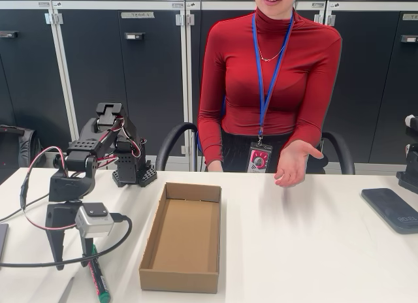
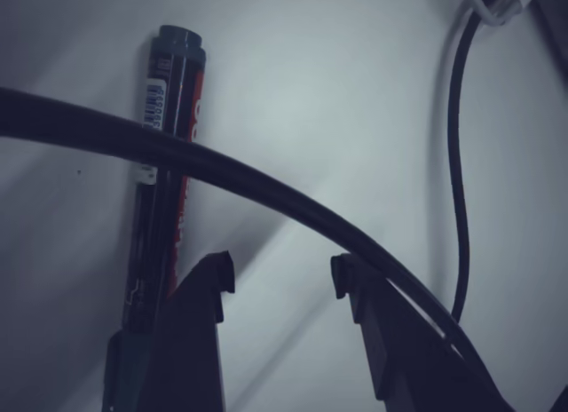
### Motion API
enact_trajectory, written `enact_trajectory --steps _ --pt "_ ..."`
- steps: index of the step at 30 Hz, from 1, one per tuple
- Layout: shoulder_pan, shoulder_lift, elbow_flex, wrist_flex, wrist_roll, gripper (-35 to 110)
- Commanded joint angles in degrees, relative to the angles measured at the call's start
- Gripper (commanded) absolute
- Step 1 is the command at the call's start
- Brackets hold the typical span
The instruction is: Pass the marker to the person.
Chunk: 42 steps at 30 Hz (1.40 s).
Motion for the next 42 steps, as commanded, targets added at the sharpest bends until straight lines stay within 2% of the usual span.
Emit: enact_trajectory --steps 1,10,19,32,42 --pt "-2.29 0.0 -2.99 -3.96 0.88 24" --pt "-6.24 -2.55 -3.16 -8.53 5.63 24" --pt "-8.53 2.02 2.37 -10.02 9.4 24" --pt "-9.32 12.13 10.11 -10.72 9.4 23" --pt "-13.54 13.36 13.54 -12.92 15.21 23"
